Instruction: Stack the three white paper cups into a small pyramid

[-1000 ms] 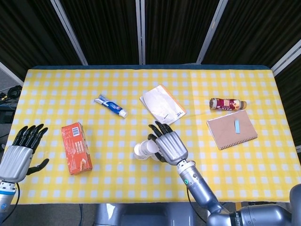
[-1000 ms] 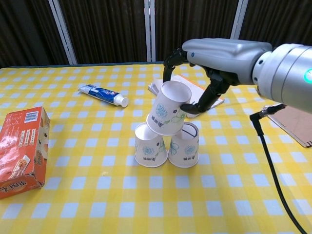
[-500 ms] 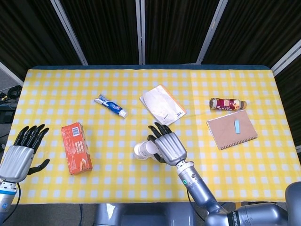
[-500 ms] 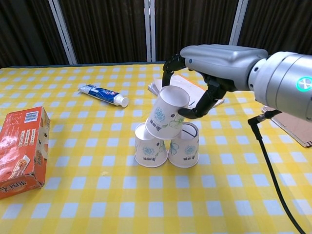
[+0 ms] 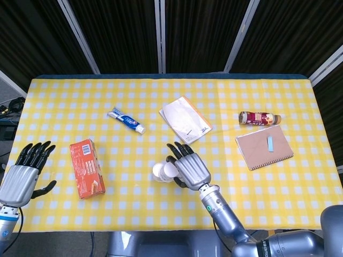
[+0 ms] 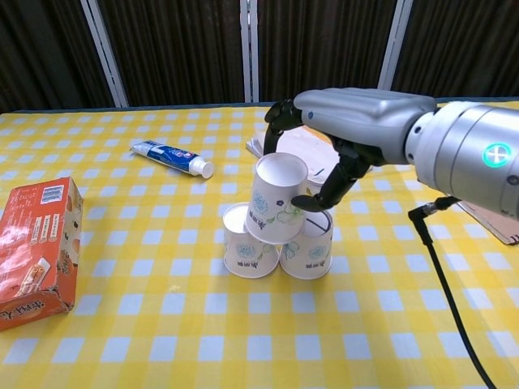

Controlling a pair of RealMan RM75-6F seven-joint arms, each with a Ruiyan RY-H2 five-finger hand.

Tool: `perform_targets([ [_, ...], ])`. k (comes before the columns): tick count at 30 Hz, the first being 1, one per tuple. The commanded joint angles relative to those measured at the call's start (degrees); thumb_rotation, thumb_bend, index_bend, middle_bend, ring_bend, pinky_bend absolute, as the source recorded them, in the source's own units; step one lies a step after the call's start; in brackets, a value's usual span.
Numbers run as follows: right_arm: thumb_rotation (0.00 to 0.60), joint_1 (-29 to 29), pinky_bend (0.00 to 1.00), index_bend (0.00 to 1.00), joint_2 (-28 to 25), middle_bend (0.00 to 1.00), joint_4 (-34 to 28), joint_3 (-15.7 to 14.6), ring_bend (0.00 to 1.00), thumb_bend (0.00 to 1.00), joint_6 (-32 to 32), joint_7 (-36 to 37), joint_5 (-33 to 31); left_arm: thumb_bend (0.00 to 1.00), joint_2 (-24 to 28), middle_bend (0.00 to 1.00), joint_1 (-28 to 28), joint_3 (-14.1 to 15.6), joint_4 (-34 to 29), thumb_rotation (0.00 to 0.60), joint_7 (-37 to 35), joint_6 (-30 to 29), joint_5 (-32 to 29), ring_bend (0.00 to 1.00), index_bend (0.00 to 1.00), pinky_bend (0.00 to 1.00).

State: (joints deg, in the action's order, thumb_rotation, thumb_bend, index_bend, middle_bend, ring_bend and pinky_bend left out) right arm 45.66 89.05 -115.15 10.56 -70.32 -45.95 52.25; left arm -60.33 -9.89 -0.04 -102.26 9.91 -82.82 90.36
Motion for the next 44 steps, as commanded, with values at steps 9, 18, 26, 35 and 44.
perform_targets([
  [9, 0.6, -0.26, 0.13, 0.26, 0.28, 0.03, -0.59, -0.54, 0.0, 0.18, -2.57, -1.05, 1.21, 0.25, 0.03, 0.0, 0.21, -0.14, -0.04, 0.6, -0.03, -0.24, 0.23, 0.0, 0.0, 0.0],
  [18, 0.6, -4.91, 0.1, 0.22, -6.37, 0.0, -5.8, -4.45, 0.0, 0.18, -9.92, -2.83, 8.18, 0.24, -0.21, 0.0, 0.83, 0.16, 0.14, 0.6, 0.48, -0.85, 0.8, 0.0, 0.0, 0.0],
  [26, 0.6, -18.72, 0.0, 0.04, -18.91, 0.0, 0.56, -14.63, 0.0, 0.11, -18.64, 14.33, 21.35, 0.19, -2.22, 0.0, 1.71, 0.47, 2.05, 0.6, 0.36, -2.85, 2.88, 0.0, 0.0, 0.0],
  [35, 0.6, -29.86, 0.0, 0.0, -21.92, 0.0, 16.17, -17.59, 0.0, 0.1, -23.42, 31.92, 24.03, 0.18, -5.61, 0.0, 2.6, 0.79, 4.61, 0.6, 3.88, -3.07, 2.54, 0.0, 0.0, 0.0],
  [44, 0.6, -35.12, 0.0, 0.0, -21.02, 0.0, 24.08, -16.8, 0.0, 0.1, -24.03, 40.89, 26.75, 0.18, -7.54, 0.0, 3.42, 0.94, 6.48, 0.6, 4.73, -3.83, 2.54, 0.0, 0.0, 0.0],
])
